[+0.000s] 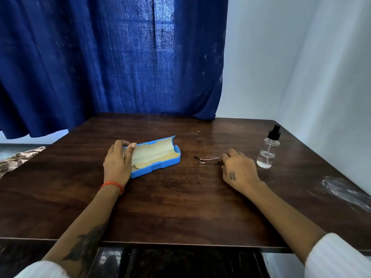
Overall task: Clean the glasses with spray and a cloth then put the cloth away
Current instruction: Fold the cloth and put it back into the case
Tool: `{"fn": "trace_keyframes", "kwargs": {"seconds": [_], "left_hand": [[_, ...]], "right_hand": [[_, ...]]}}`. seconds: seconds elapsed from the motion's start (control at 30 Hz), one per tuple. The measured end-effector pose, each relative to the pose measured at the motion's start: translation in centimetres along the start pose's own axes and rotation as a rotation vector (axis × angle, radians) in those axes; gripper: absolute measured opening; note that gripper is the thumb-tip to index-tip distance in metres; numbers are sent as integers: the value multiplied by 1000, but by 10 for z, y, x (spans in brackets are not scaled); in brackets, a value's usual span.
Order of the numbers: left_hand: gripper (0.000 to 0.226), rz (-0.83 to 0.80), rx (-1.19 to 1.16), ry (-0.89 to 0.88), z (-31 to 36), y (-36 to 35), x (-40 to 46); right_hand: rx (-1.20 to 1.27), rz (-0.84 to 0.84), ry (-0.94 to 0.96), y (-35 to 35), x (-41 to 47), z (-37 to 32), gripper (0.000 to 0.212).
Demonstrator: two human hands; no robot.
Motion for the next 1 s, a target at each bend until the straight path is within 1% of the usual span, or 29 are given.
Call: {"fn": "trace_keyframes", "kwargs": {"seconds": [0.17,0.3,0.37,0.43,0.5,0.6,0.7,0.87,1.0], "left_hand": [[31,4,1,5,-2,0,1],[31,0,2,5,-2,1,1],[32,-3,1,11,-1,1,1],[32,0,2,17,0,2,0],[32,5,2,19,2,2,0],[32,14,2,29,2,2,0],[32,10,5,19,1,2,0],[30,8,-10,5,-1,2,1],[29,6,-8,-3,-2,1,1]], "right_hand": [[-27,-48,-5,-4,8,-3,27],[-93,-4,20,-1,13,-1,21],[-87,74,47,7,12,-1,14],[-16,193,65,18,8,-5,8],[74,306,85,31,5,-13,11],[168,447,158,50,7,-41,8],[190,517,273,66,16,-80,9],[143,471,451,67,30,-139,16],[60,384,493,51,36,-157,12]]}}
Point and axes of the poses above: each hand's wrist, its own x-axis towards the middle knuckle, its own y-axis out of the back of the hand, z = x × y, the point moved 4 cm from there along x, towards the middle knuckle, and after that the axes turned 7 degrees about -x, right-handed, at the moved point
